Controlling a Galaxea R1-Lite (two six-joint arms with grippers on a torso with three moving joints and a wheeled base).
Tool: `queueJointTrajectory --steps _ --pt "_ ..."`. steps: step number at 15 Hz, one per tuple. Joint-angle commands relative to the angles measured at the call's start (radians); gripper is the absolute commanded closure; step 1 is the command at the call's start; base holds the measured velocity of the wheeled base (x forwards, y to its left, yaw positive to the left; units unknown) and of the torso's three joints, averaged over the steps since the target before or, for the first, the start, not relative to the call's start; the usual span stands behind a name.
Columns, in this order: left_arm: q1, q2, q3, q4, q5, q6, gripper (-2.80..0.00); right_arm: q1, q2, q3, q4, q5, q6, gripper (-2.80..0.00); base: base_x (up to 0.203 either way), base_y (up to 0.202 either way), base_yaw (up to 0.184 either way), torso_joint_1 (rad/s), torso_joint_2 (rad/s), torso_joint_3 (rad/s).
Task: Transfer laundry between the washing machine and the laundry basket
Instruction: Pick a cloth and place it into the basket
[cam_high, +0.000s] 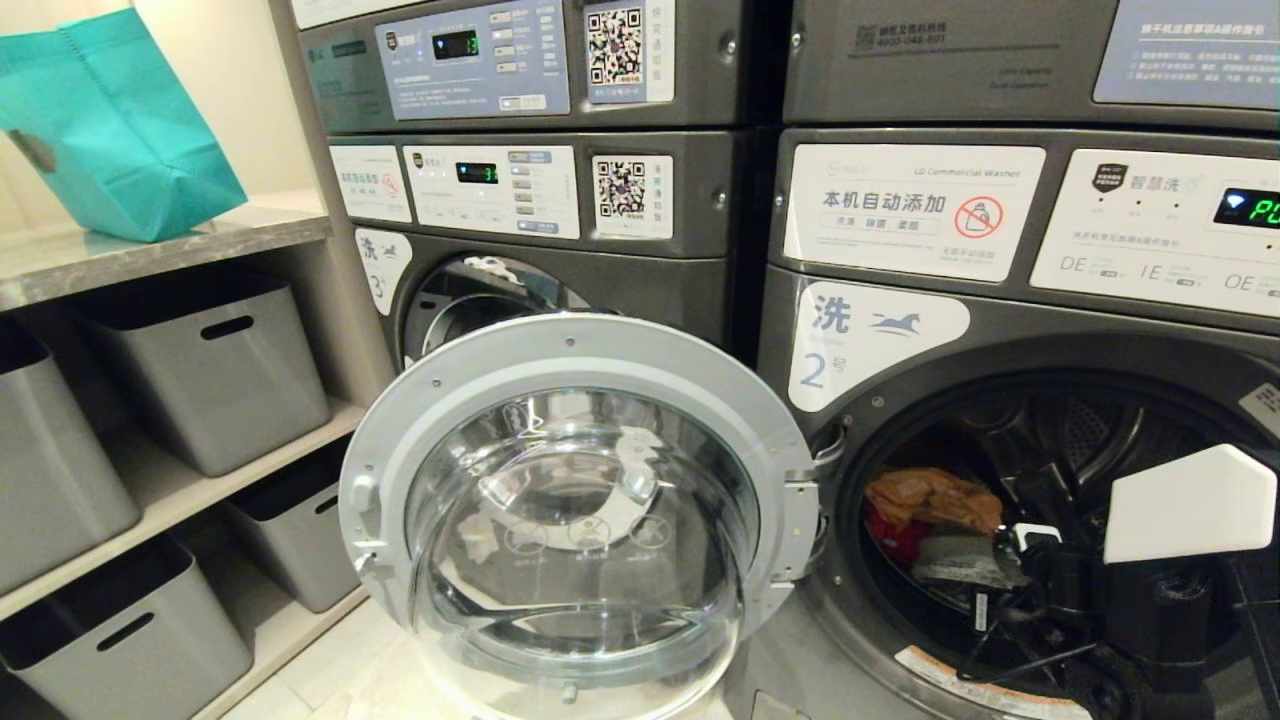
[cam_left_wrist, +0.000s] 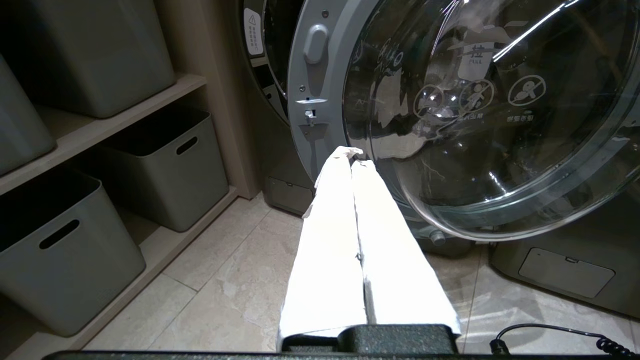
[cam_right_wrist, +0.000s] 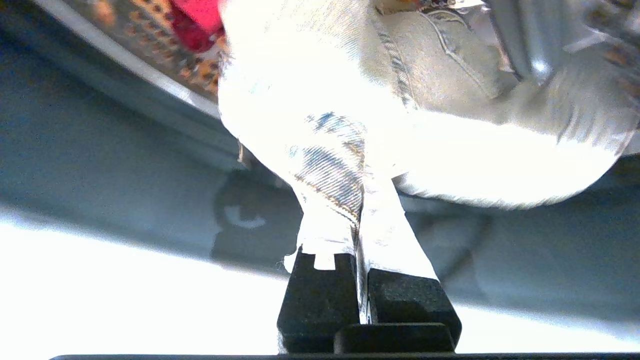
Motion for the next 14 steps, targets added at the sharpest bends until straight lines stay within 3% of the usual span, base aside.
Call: queueJointTrajectory --steps 1,6,14 --pt "0.000 0.001 0.000 0.001 -0.001 0.000 0.00 0.026 -0.146 0.166 -0.035 -0.011 0.035 0.00 0.000 0.000 0.000 0.000 0.00 0.000" --pt "0.000 0.001 0.000 0.001 0.000 -0.003 0.00 0.030 -0.354 0.449 -0.043 0.035 0.071 0.00 0.000 0.000 0.000 0.000 0.00 0.000" --pt "0.000 0.001 0.000 0.000 0.006 -0.006 0.00 0.030 -0.596 0.468 -0.044 0.078 0.041 0.00 0.000 0.000 0.000 0.000 0.00 0.000"
